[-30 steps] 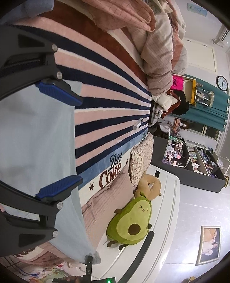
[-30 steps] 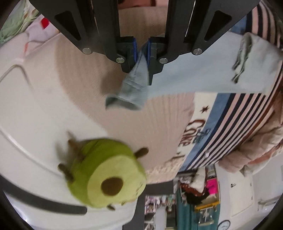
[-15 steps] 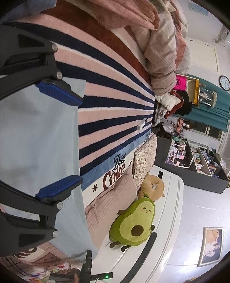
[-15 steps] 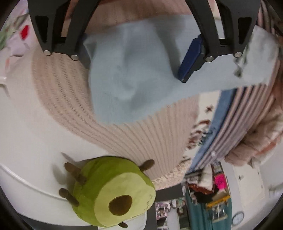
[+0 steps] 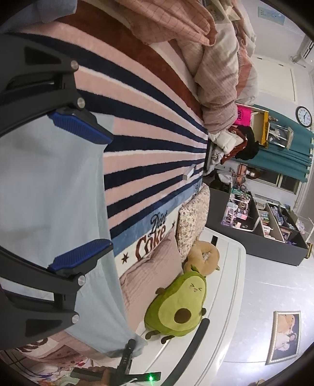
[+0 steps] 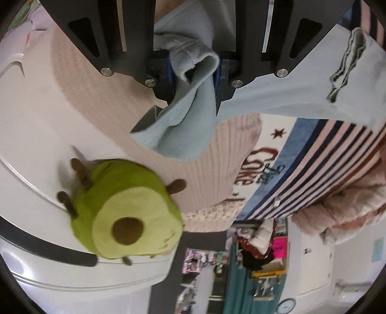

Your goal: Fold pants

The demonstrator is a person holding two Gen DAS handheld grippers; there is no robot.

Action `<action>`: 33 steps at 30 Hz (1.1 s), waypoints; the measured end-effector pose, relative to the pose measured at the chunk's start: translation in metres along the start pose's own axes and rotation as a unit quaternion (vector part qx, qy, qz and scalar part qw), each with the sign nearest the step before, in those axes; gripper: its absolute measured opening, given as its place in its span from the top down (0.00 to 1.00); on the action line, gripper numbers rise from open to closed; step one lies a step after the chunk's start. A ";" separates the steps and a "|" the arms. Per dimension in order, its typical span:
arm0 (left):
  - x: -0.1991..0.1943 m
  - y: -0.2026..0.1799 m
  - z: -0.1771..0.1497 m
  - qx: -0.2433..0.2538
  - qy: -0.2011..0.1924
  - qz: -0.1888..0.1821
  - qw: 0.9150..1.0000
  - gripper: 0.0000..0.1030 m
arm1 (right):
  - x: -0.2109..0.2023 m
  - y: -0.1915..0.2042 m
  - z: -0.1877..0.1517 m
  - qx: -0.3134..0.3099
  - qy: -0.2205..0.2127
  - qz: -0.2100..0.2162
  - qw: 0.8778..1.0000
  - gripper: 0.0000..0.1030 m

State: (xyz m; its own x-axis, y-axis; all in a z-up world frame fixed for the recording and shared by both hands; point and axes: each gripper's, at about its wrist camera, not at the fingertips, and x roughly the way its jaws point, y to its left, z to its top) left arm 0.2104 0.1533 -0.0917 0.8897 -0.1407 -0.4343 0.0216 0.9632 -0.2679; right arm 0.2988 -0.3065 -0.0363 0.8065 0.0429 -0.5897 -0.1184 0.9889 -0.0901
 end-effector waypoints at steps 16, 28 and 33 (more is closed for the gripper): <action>-0.001 0.002 0.000 0.001 0.020 -0.013 1.000 0.25 | -0.031 0.056 0.023 0.016 0.060 0.137 0.989 0.81; 0.023 0.012 -0.019 -0.033 0.093 -0.101 0.990 0.25 | 0.041 0.280 -0.037 -0.049 0.187 0.354 0.915 0.69; 0.021 0.017 -0.019 -0.052 0.093 -0.122 0.987 0.25 | 0.026 0.281 -0.050 -0.090 0.194 0.376 0.902 0.44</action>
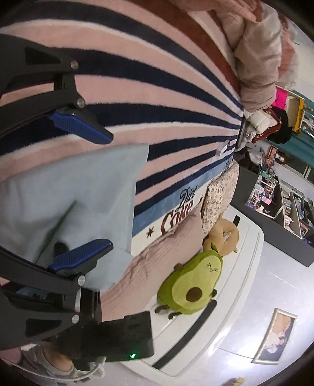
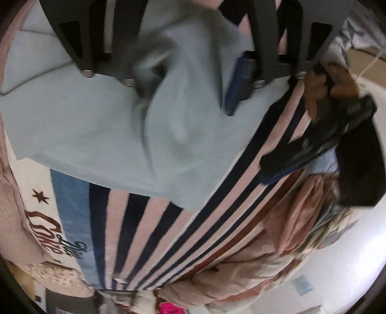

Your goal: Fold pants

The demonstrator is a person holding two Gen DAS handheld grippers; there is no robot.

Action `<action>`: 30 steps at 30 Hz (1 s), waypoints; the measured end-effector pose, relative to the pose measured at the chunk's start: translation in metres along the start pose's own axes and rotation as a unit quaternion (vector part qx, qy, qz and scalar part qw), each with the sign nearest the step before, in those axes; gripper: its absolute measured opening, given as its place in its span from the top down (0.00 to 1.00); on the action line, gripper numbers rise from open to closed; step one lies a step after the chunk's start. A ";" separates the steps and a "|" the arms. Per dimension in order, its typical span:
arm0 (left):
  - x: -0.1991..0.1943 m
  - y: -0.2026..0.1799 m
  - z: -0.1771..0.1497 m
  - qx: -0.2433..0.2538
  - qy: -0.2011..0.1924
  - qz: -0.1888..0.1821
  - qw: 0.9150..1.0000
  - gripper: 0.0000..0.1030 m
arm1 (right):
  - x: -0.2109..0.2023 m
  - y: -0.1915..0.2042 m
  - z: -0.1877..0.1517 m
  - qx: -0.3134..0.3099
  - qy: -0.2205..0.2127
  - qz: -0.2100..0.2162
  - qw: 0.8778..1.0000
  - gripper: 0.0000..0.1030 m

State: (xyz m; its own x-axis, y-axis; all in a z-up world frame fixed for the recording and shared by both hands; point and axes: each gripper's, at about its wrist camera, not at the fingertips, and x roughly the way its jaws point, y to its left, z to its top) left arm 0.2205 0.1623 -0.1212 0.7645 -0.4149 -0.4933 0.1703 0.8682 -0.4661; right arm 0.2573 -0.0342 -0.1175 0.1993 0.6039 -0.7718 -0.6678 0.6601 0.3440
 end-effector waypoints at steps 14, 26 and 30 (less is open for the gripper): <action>0.036 -0.080 -0.030 0.065 0.105 -0.009 0.992 0.24 | -0.106 -0.057 -0.083 0.064 -0.124 -0.116 0.983 0.35; 0.066 -0.115 -0.043 0.099 0.031 0.250 0.963 0.82 | -0.142 -0.061 -0.100 0.074 -0.186 -0.082 0.976 0.35; 0.048 -0.099 -0.043 0.089 0.025 0.255 0.962 0.87 | -0.139 -0.064 -0.102 0.077 -0.186 -0.081 0.976 0.35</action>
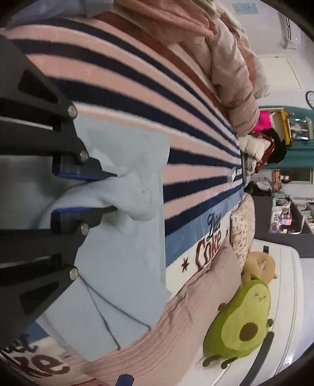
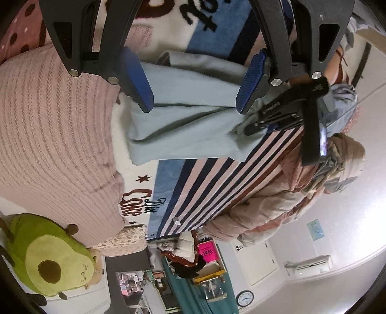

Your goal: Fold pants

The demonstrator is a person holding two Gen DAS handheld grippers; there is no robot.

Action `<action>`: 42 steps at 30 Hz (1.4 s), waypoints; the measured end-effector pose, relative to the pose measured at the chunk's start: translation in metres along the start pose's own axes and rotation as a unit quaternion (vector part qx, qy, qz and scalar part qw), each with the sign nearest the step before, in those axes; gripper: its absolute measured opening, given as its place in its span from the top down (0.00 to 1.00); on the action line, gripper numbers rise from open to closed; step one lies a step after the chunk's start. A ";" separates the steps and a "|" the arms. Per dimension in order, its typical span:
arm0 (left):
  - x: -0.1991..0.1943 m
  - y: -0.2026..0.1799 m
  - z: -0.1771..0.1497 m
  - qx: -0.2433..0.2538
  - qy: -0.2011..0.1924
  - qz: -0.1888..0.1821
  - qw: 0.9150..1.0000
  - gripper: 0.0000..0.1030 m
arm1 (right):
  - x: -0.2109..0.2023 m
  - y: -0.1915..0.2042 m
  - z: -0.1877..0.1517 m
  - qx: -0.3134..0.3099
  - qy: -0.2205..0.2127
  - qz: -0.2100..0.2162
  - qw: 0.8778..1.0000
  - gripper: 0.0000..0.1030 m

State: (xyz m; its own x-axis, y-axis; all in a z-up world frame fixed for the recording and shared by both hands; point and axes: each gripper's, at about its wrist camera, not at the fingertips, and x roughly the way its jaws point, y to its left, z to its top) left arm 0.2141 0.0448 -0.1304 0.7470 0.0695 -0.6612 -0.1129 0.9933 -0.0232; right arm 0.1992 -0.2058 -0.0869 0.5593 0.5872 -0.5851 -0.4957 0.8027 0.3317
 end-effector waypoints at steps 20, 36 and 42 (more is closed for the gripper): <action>-0.021 0.094 -0.021 -0.136 0.021 -0.159 0.978 0.44 | 0.063 0.000 -0.010 -0.093 0.049 -0.158 0.982 0.35; -0.025 0.087 0.034 -0.093 -0.080 -0.182 0.976 0.91 | 0.060 -0.002 0.004 -0.107 -0.001 -0.165 0.980 0.95; 0.004 0.107 0.013 -0.087 0.013 -0.096 0.992 0.59 | 0.060 -0.008 -0.007 -0.102 0.030 -0.161 0.981 0.95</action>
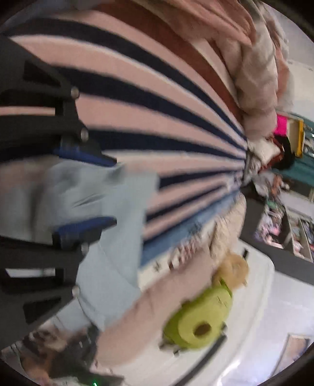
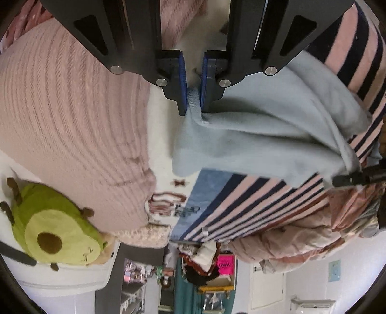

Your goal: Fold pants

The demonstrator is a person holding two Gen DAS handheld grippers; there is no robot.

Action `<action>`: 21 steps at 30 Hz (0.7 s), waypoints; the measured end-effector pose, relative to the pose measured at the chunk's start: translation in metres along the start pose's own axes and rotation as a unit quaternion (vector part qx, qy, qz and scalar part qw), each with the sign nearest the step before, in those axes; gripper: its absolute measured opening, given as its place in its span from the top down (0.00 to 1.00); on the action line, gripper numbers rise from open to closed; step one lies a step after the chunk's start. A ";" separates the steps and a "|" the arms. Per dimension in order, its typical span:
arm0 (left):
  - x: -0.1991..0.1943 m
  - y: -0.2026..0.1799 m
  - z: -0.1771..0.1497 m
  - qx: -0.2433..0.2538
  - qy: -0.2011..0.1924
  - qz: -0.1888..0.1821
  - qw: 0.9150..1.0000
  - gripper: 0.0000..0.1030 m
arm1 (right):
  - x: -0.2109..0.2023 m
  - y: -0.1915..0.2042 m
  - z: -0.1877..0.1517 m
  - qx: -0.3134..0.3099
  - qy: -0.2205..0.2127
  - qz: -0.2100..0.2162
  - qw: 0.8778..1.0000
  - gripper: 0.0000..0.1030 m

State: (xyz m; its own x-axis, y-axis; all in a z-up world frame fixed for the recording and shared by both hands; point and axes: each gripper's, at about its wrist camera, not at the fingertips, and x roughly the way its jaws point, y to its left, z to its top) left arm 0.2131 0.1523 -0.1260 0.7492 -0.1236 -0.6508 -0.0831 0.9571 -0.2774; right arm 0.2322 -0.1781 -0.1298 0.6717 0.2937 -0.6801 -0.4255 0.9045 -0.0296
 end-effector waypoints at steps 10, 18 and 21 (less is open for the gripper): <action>-0.034 0.003 -0.006 -0.001 -0.005 -0.088 0.996 0.48 | 0.001 0.000 -0.006 -0.009 0.024 -0.008 1.000 0.95; 0.007 -0.021 -0.019 0.018 0.055 -0.096 0.994 0.72 | 0.002 -0.004 -0.006 0.008 0.027 0.006 1.000 0.95; -0.002 -0.028 -0.016 0.033 0.035 -0.111 0.993 0.90 | 0.002 -0.005 -0.006 0.013 0.026 0.013 0.999 0.95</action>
State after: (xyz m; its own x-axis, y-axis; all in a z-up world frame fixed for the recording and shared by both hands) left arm 0.2031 0.1219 -0.1286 0.6968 -0.3482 -0.6271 0.1230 0.9193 -0.3738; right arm 0.2323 -0.1842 -0.1352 0.6285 0.3009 -0.7172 -0.4251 0.9051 0.0073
